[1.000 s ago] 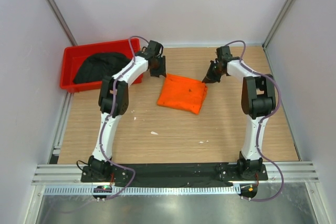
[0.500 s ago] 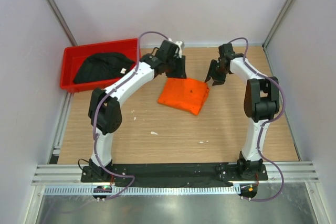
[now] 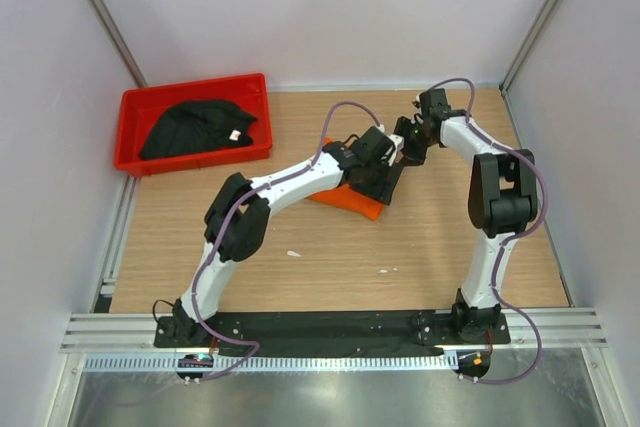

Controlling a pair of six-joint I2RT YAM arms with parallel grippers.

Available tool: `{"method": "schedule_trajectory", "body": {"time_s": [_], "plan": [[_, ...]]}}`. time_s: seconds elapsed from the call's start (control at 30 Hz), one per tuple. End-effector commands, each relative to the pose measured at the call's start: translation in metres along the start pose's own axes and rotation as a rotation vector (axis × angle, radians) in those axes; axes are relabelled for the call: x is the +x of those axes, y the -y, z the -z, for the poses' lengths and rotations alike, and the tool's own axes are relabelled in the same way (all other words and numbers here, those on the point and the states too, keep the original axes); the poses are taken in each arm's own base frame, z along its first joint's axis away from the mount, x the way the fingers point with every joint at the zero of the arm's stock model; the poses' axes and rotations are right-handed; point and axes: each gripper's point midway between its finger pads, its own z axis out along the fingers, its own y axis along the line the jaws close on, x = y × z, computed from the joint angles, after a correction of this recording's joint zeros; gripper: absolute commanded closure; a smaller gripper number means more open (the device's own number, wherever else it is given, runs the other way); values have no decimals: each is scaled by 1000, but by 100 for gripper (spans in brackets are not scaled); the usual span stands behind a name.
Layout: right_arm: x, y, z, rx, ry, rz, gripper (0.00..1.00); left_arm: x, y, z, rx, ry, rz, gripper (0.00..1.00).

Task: Fold and stack the t-shirts
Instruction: Fold the tshirt

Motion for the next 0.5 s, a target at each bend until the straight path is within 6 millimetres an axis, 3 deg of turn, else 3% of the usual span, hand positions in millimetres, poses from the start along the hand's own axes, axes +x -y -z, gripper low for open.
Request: {"method": "schedule_trajectory", "body": {"time_s": [0.0,0.2,0.47], "plan": [[-12,-7,-4,-64,26,12,44,-20,-5,9,-74,67,-53,37],[-11,-3,-13,-89,6,-7,43,-2,-9,-7,-228,27,-169,35],[-13,-5,-21,-124,-12,-19,44,8,-5,-23,-291,9,-256,35]]}}
